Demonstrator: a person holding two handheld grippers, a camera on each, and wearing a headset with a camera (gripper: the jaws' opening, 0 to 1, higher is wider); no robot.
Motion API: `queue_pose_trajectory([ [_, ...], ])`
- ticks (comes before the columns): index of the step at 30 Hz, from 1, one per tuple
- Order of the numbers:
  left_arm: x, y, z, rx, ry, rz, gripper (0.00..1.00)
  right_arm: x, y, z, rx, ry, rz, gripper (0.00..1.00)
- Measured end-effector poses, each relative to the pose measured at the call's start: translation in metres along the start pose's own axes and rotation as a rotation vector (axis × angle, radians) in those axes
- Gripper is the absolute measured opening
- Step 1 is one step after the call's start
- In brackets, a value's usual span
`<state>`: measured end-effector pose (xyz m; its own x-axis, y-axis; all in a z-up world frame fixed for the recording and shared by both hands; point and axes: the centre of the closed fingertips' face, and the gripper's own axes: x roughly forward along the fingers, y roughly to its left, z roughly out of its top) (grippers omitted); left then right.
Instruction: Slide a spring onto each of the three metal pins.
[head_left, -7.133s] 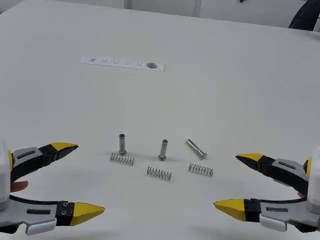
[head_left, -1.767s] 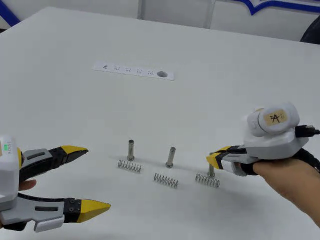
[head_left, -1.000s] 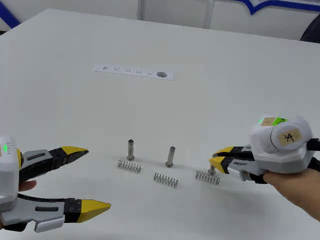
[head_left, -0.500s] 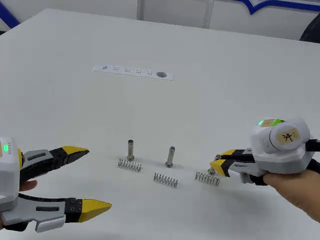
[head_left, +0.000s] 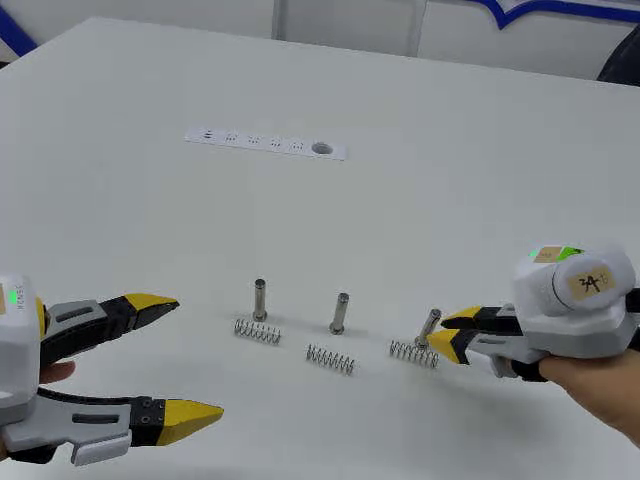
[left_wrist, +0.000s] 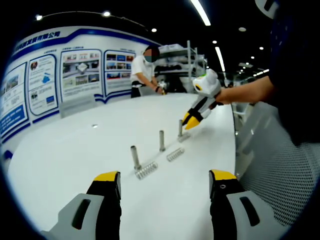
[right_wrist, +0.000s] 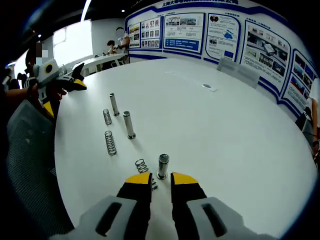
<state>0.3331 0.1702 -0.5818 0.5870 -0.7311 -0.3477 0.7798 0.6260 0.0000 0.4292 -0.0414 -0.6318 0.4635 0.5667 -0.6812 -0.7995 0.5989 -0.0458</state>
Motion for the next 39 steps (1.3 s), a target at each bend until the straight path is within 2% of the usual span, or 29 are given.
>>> queue_pose_trajectory([
  [7,0.001,-0.001,-0.001,0.000,0.003,-0.006,0.73,-0.004,0.011,-0.005,-0.031,0.021,0.022,0.16],
  [14,0.002,-0.003,0.000,0.000,0.003,-0.011,0.73,0.006,0.013,-0.018,-0.048,0.075,0.050,0.16],
  [21,0.000,-0.002,-0.001,-0.002,0.007,-0.007,0.73,0.016,0.015,-0.020,-0.069,0.102,0.085,0.16],
  [30,0.000,-0.003,-0.004,-0.009,0.010,-0.005,0.72,0.018,0.027,-0.023,-0.080,0.127,0.133,0.15],
  [34,0.001,-0.005,-0.005,-0.009,0.011,-0.009,0.72,0.017,0.028,-0.022,-0.077,0.125,0.134,0.15],
  [39,0.003,-0.007,-0.003,-0.007,0.009,-0.016,0.72,0.017,0.033,-0.023,-0.109,0.131,0.137,0.12],
])
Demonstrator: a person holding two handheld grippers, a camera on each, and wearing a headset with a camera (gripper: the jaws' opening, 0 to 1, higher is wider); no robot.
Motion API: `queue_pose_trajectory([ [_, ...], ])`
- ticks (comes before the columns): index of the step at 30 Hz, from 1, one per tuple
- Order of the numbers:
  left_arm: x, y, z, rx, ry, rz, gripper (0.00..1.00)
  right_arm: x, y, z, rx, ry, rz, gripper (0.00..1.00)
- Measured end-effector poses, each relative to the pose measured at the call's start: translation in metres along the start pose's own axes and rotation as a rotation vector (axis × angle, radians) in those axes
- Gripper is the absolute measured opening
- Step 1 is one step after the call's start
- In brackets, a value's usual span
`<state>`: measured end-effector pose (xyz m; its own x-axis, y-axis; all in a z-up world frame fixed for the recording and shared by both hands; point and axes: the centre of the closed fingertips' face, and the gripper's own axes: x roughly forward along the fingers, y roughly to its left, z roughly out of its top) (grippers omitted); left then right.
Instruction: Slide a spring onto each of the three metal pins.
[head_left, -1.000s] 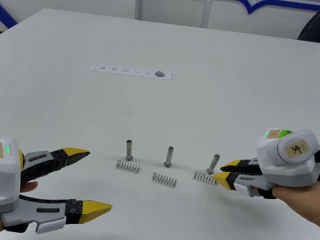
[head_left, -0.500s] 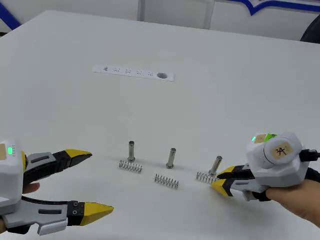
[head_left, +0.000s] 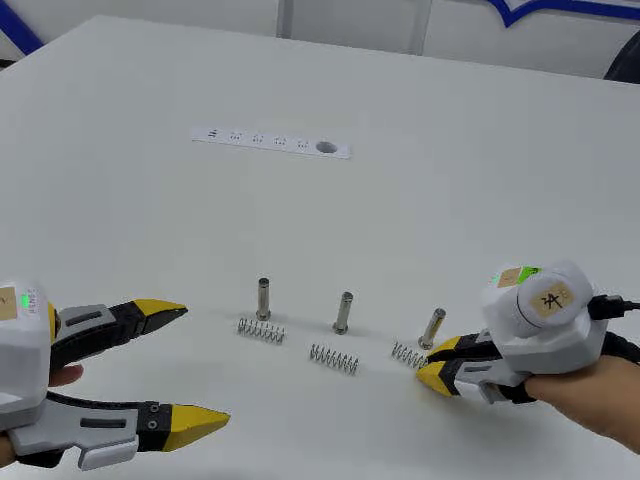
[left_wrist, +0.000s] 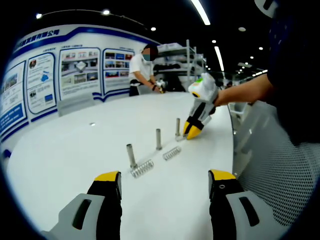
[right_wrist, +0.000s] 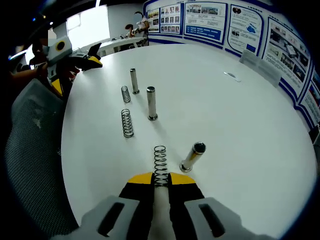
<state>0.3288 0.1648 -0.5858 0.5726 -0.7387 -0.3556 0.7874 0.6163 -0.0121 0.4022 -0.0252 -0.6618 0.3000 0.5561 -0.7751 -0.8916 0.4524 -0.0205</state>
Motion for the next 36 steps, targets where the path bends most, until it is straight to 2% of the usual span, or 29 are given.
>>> queue_pose_trajectory([
  [5,0.005,-0.007,-0.001,0.007,0.008,-0.024,0.72,-0.001,0.001,-0.001,-0.001,0.015,-0.007,0.11],
  [12,0.015,-0.023,-0.001,0.016,0.022,-0.094,0.65,-0.013,0.014,0.005,-0.030,0.017,0.012,0.11],
  [18,0.026,-0.035,0.002,0.046,0.041,-0.164,0.63,-0.024,0.037,0.018,-0.088,0.005,0.074,0.11],
  [20,0.030,-0.039,0.005,0.060,0.045,-0.189,0.62,-0.026,0.047,0.022,-0.115,0.008,0.109,0.11],
  [24,0.036,-0.041,0.010,0.080,0.052,-0.225,0.59,-0.029,0.061,0.034,-0.156,0.000,0.148,0.11],
  [32,0.050,-0.043,0.017,0.078,0.045,-0.277,0.49,-0.031,0.082,0.054,-0.244,-0.009,0.203,0.11],
  [36,0.056,-0.048,0.021,0.075,0.038,-0.307,0.44,-0.031,0.090,0.061,-0.278,-0.010,0.219,0.11],
])
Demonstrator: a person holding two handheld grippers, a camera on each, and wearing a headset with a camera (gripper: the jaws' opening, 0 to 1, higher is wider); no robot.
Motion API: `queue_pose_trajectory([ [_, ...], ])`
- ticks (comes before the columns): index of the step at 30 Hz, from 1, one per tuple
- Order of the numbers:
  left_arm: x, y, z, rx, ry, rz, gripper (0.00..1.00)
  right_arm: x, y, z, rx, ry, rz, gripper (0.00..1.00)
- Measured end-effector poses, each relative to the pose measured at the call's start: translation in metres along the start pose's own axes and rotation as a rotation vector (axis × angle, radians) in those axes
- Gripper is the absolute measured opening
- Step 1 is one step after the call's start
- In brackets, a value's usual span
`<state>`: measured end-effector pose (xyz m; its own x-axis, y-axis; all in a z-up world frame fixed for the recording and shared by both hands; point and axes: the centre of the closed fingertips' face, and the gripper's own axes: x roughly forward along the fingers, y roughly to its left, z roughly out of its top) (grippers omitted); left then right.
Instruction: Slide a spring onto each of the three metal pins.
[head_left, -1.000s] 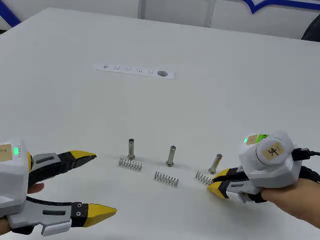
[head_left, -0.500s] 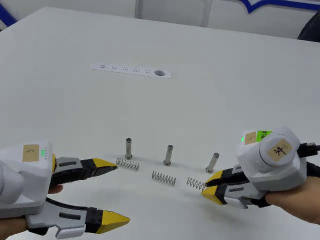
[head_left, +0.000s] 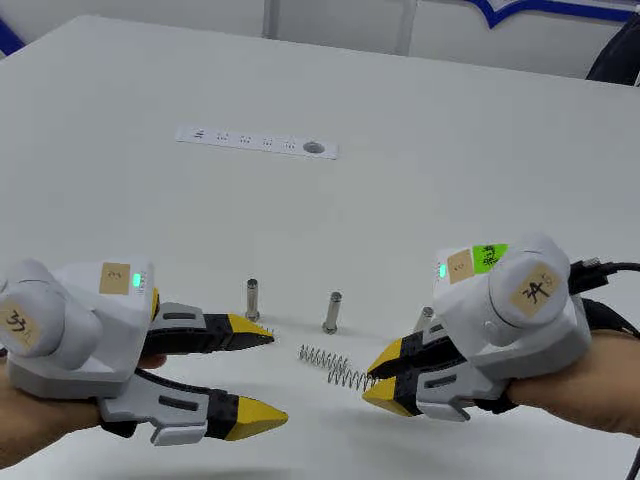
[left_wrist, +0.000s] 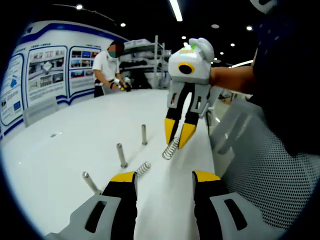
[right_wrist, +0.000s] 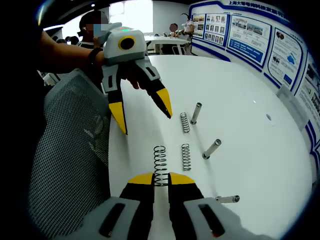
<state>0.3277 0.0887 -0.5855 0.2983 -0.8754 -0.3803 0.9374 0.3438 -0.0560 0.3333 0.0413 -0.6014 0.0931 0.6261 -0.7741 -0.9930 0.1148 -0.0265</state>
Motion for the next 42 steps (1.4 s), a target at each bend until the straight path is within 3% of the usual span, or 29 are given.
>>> queue_pose_trajectory([
  [14,0.012,-0.011,0.009,0.051,0.008,-0.073,0.30,0.004,0.012,0.023,-0.102,-0.005,0.044,0.11],
  [28,0.015,-0.018,0.009,0.079,0.012,-0.112,0.14,0.005,0.018,0.026,-0.154,-0.002,0.061,0.11],
  [42,0.014,-0.025,0.006,0.078,0.022,-0.156,0.10,0.005,0.024,0.023,-0.177,0.002,0.079,0.11],
])
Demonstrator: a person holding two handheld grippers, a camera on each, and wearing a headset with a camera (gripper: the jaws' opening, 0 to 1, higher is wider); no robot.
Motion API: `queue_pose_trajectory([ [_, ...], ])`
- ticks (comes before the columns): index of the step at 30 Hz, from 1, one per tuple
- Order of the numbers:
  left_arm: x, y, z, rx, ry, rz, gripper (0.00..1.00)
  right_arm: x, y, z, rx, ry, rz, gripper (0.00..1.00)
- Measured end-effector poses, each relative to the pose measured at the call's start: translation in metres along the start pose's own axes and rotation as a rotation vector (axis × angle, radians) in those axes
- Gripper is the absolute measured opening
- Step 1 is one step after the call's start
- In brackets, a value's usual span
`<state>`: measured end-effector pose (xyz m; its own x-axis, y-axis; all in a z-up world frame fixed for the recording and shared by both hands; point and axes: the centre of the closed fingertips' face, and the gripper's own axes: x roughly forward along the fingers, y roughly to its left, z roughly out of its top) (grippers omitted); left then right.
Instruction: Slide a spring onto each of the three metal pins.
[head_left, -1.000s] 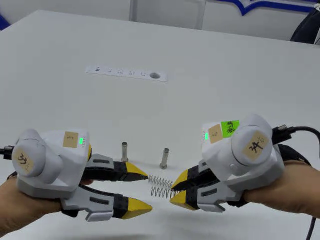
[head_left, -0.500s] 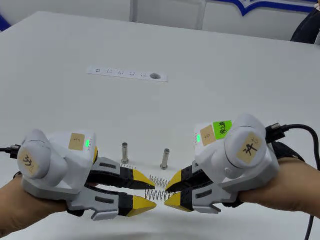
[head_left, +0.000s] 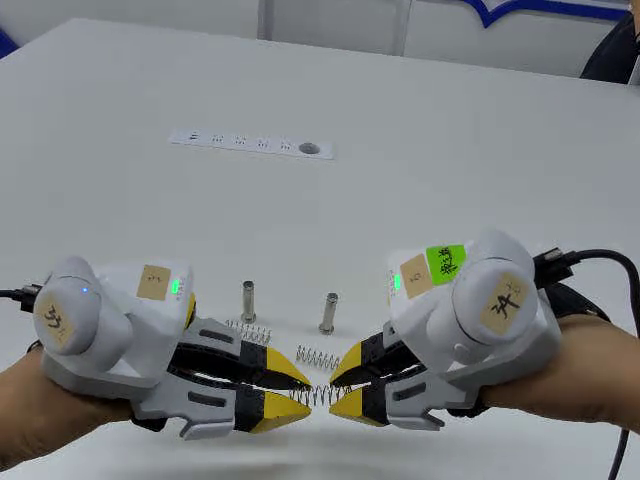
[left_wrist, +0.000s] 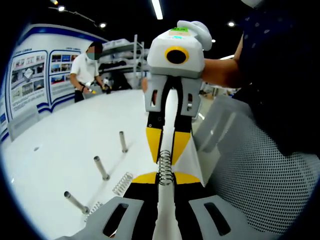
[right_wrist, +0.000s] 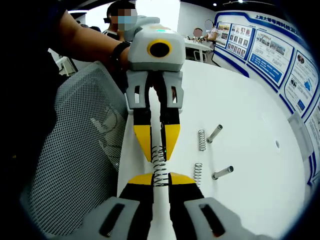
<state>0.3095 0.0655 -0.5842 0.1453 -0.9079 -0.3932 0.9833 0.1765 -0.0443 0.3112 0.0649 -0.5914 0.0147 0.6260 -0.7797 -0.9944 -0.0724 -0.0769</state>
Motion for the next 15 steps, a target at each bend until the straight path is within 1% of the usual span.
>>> queue_pose_trajectory([
  [5,0.000,-0.002,0.003,-0.001,-0.004,-0.009,0.10,0.000,0.001,-0.001,0.013,-0.005,0.009,0.12],
  [10,-0.001,-0.005,0.012,-0.011,-0.034,-0.011,0.10,0.002,0.001,-0.003,0.032,-0.009,0.014,0.13],
  [15,-0.002,-0.006,0.016,-0.009,-0.045,-0.011,0.10,0.003,0.001,-0.006,0.043,-0.005,0.016,0.13],
])
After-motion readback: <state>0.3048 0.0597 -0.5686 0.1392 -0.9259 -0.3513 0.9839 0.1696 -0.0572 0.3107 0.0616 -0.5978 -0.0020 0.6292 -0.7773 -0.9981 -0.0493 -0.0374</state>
